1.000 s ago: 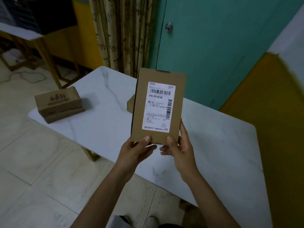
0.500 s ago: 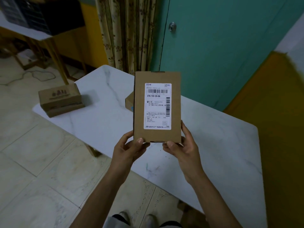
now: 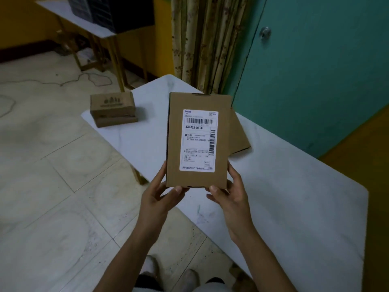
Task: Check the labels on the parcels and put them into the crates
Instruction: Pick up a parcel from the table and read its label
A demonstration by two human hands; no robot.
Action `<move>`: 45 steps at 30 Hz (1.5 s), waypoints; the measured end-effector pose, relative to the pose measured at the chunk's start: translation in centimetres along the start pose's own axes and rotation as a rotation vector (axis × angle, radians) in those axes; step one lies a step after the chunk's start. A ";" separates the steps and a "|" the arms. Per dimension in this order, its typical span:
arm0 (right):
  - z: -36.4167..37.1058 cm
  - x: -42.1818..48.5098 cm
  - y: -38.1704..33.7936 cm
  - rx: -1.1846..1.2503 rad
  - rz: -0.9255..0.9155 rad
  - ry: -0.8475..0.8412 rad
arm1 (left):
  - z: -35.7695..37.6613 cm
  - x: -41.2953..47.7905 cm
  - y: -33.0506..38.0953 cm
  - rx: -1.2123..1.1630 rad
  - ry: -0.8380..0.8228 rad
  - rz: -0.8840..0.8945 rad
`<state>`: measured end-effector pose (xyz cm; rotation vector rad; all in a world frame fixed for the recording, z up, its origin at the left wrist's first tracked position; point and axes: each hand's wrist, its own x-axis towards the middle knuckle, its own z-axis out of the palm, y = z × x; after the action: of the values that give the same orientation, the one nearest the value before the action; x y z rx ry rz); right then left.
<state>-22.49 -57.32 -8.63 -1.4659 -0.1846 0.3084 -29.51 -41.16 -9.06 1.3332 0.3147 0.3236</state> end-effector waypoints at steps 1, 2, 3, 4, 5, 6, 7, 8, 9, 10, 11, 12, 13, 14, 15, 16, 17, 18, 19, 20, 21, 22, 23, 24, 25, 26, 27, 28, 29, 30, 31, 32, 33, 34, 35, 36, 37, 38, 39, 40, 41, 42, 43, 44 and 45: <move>0.8 0.2 0.1 0.000 0.002 -0.024 | -0.7 -0.1 0.2 -0.027 0.032 -0.011; 1.8 0.5 0.2 -0.001 0.005 -0.049 | -1.5 -0.1 0.4 -0.047 0.065 -0.018; 2.8 0.8 0.3 0.001 0.012 -0.074 | -2.4 -0.1 0.7 -0.064 0.096 -0.023; 3.9 1.2 0.5 0.005 0.019 -0.097 | -3.3 0.0 1.0 -0.081 0.125 -0.025; 5.1 1.5 0.7 0.004 0.023 -0.118 | -4.3 0.1 1.3 -0.098 0.154 -0.024; 6.4 2.0 0.8 -0.003 0.021 -0.137 | -5.4 0.3 1.6 -0.113 0.183 -0.023; 7.7 2.4 1.0 -0.015 0.015 -0.156 | -6.5 0.5 1.8 -0.127 0.214 -0.019; 9.2 2.9 1.2 -0.025 0.012 -0.174 | -7.8 0.7 2.1 -0.138 0.246 -0.012; 10.8 3.3 1.2 -0.033 0.012 -0.194 | -9.2 0.9 2.3 -0.147 0.276 -0.001; 12.5 3.8 1.3 -0.039 0.014 -0.216 | -10.8 1.1 2.6 -0.151 0.306 0.011; 14.4 4.2 1.4 -0.048 0.016 -0.241 | -12.5 1.4 3.0 -0.153 0.334 0.024; 16.5 4.7 1.4 -0.055 0.020 -0.268 | -14.4 1.6 3.4 -0.151 0.360 0.036; 18.8 5.0 1.5 -0.058 0.028 -0.294 | -16.4 1.8 3.9 -0.151 0.383 0.046; 21.3 5.4 1.5 -0.055 0.035 -0.320 | -18.6 2.0 4.5 -0.152 0.407 0.057; 23.9 5.7 1.6 -0.046 0.039 -0.345 | -21.0 2.2 5.1 -0.155 0.430 0.065; 26.7 6.0 1.7 -0.037 0.039 -0.368 | -23.4 2.3 5.9 -0.158 0.453 0.073; 29.6 6.2 1.8 -0.028 0.037 -0.393 | -25.9 2.4 6.7 -0.162 0.479 0.080; 32.4 6.4 1.9 -0.022 0.034 -0.417 | -28.4 2.5 7.4 -0.167 0.506 0.086; 35.1 6.5 2.1 -0.016 0.033 -0.444 | -30.9 2.5 8.1 -0.176 0.533 0.087; 37.8 6.6 2.4 -0.011 0.036 -0.474 | -33.4 2.5 8.7 -0.186 0.557 0.084; 40.2 6.8 2.6 -0.009 0.041 -0.504 | -35.7 2.6 9.3 -0.195 0.574 0.081; 42.5 7.0 2.9 -0.011 0.047 -0.531 | -38.0 2.7 9.9 -0.199 0.585 0.081; 44.6 7.2 3.0 -0.014 0.055 -0.554 | -40.0 2.8 10.4 -0.197 0.597 0.080; 46.5 7.5 3.2 -0.014 0.064 -0.573 | -41.8 3.0 10.9 -0.192 0.611 0.080; 48.3 7.7 3.3 -0.009 0.073 -0.588 | -43.5 3.2 11.2 -0.190 0.624 0.083; 50.0 8.0 3.4 -0.004 0.084 -0.598 | -45.0 3.5 11.5 -0.190 0.637 0.086; 51.4 8.3 3.5 -0.005 0.097 -0.605 | -46.3 3.8 11.6 -0.189 0.649 0.085; 52.7 8.7 3.7 -0.010 0.110 -0.608 | -47.5 4.1 11.6 -0.189 0.657 0.083; 54.0 9.1 3.9 -0.014 0.118 -0.607 | -48.7 4.6 11.7 -0.192 0.662 0.082; 55.2 9.8 4.1 -0.017 0.126 -0.604 | -49.8 5.3 11.7 -0.195 0.664 0.082; 56.3 10.5 4.4 -0.016 0.137 -0.601 | -50.8 6.1 11.7 -0.194 0.665 0.079; 57.3 11.4 4.7 -0.012 0.149 -0.596 | -51.8 7.1 11.6 -0.186 0.667 0.075; 58.4 12.5 5.1 -0.008 0.161 -0.591 | -52.8 8.2 11.6 -0.176 0.669 0.070; 59.5 13.6 5.4 -0.003 0.175 -0.586 | -53.7 9.5 11.7 -0.163 0.673 0.065; 60.6 15.0 5.8 0.006 0.193 -0.582 | -54.7 10.9 11.7 -0.146 0.680 0.061; 61.8 16.6 6.2 0.021 0.216 -0.579 | -55.8 12.4 11.9 -0.122 0.690 0.061; 63.1 18.2 6.5 0.038 0.237 -0.581 | -57.0 14.0 12.2 -0.094 0.704 0.065; 64.5 20.1 6.7 0.054 0.248 -0.587 | -58.3 15.8 12.6 -0.067 0.718 0.072; 66.0 22.2 6.8 0.064 0.253 -0.596 | -59.7 17.6 13.0 -0.045 0.730 0.078; 67.5 24.2 6.8 0.072 0.255 -0.604 | -61.0 19.5 13.5 -0.029 0.736 0.081; 69.2 26.4 6.7 0.085 0.257 -0.606 | -62.3 21.7 14.1 -0.014 0.733 0.083; 70.8 28.6 6.5 0.099 0.265 -0.604 | -63.6 23.8 14.9 0.002 0.725 0.083; 72.4 30.8 6.2 0.114 0.274 -0.600 | -64.8 26.1 15.7 0.018 0.719 0.083; 74.0 32.9 5.7 0.132 0.278 -0.593 | -65.9 28.4 16.5 0.034 0.713 0.085; 75.5 35.1 5.2 0.152 0.273 -0.576 | -67.1 30.8 17.5 0.048 0.706 0.091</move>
<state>-13.07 25.60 -8.43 -1.2207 -0.4143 0.9475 -29.25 34.66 -7.03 1.2461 0.8547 0.8693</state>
